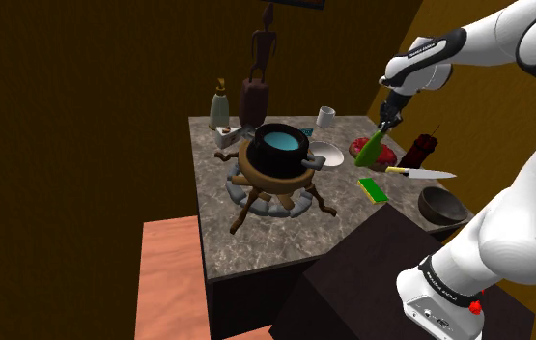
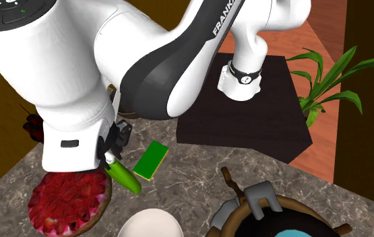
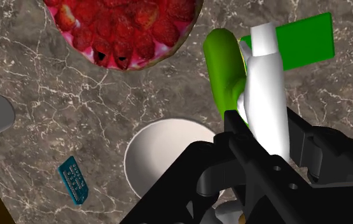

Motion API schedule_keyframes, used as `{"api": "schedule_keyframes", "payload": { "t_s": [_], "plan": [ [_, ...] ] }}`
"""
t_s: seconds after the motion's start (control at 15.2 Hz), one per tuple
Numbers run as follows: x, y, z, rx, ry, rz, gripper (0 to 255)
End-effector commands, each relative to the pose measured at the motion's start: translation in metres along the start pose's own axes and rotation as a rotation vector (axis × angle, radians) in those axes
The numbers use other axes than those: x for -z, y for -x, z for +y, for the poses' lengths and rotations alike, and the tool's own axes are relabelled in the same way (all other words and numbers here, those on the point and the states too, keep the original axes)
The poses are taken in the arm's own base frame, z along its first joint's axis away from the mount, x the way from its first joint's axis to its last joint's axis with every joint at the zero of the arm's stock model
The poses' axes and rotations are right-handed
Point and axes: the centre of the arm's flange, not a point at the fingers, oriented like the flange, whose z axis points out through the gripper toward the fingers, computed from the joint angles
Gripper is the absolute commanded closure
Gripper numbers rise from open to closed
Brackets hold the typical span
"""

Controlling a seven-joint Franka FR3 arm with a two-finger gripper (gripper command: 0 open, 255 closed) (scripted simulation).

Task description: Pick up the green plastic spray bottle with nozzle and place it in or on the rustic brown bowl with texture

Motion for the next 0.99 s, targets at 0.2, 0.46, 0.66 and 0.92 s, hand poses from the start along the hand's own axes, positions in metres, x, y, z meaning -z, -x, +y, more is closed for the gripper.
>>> {"api": "schedule_keyframes", "payload": {
  "t_s": [0.2,0.46,0.66,0.92],
  "plan": [
    [0.027,0.002,0.002,0.000,0.000,0.000,255],
    [0.048,0.003,0.003,0.000,0.000,0.000,255],
    [0.063,0.004,0.004,0.000,0.000,0.000,255],
    [0.084,0.006,0.005,0.000,0.000,0.000,255]
  ]
}}
